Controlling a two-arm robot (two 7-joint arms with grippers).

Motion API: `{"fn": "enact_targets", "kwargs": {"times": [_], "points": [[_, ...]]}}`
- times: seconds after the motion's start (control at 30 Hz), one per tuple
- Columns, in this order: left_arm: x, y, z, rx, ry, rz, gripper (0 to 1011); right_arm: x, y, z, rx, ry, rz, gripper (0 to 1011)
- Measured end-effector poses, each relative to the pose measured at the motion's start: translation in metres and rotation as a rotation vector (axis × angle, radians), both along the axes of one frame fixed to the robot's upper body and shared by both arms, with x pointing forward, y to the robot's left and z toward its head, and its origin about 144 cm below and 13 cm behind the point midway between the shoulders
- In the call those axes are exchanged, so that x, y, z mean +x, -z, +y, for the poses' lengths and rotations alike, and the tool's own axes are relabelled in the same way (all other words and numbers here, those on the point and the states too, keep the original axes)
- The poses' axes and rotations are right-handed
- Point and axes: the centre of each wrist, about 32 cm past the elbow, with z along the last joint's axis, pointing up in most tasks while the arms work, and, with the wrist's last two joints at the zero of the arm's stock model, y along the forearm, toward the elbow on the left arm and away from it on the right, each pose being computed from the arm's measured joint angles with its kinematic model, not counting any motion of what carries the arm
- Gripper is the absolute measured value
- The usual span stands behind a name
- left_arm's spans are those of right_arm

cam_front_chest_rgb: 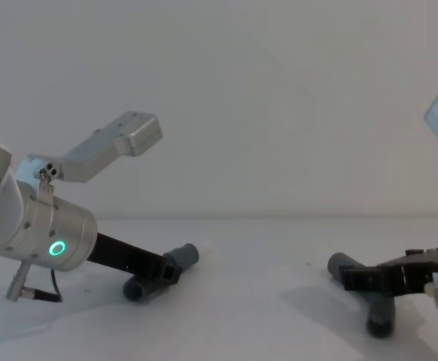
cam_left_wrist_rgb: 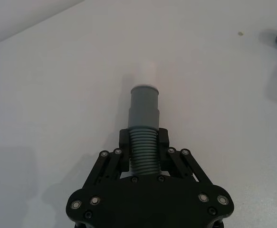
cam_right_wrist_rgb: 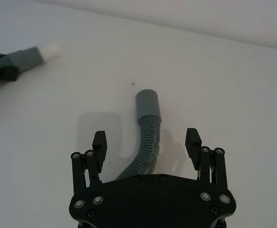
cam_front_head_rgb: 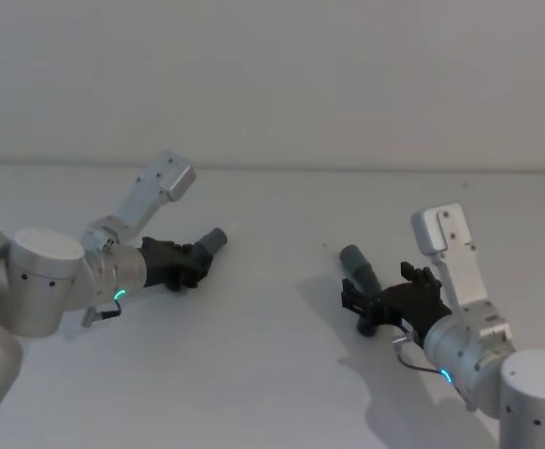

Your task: Use both hands to pick up one end of the pipe from the table, align the ends, and insert them.

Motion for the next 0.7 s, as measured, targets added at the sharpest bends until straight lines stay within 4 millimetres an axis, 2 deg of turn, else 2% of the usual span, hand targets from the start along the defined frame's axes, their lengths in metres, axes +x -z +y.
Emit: {"fn": "enact_targets", "kwargs": {"times": [0.7], "points": [[0.0,0.0,0.0,0.0,0.0,0.0,319,0.022,-0.004,0.025,-0.026,0.125,0.093,1002]]}}
